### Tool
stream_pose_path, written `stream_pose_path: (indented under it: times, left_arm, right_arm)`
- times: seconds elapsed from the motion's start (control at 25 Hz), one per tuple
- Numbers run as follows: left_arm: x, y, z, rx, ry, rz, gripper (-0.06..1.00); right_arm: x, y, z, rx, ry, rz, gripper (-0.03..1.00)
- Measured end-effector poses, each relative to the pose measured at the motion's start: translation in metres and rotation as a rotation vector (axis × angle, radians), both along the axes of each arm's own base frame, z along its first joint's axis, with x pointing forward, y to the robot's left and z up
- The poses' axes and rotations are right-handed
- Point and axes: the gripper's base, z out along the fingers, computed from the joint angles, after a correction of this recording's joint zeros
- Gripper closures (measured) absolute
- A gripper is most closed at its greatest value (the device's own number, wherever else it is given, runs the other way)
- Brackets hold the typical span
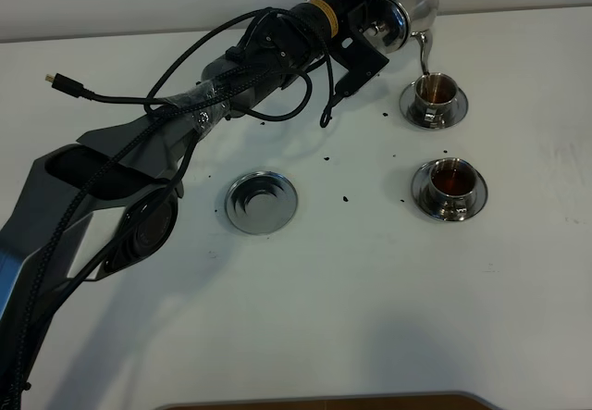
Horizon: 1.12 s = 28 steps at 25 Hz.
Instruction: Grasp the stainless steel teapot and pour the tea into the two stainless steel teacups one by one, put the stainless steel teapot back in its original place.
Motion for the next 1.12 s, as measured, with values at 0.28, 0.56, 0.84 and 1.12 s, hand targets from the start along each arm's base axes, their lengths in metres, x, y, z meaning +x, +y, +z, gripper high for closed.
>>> stream_pose_path:
  times: [0.28,0.56,0.84,1.12]
  left_arm:
    - [-0.0004,-0.0020,0.0025,0.003,-0.041,-0.027,0.70]
    - [-0.0007,-0.0031,0.0043,-0.010,-0.057,-0.039,0.70]
    - [-0.0005,-0.0030,0.0045,-0.033,-0.045,-0.031,0.70]
    - [-0.0004,-0.0028,0.0047,-0.053,-0.034,-0.023,0.70]
  right_arm:
    - [0.0000,0.0000,0.0000,0.000,0.000,0.000,0.49]
    - [0.0000,0.0000,0.0000,0.000,0.000,0.000,0.49]
    - [0.0000,0.0000,0.0000,0.000,0.000,0.000,0.49]
    - [0.0000,0.0000,0.0000,0.000,0.000,0.000,0.49]
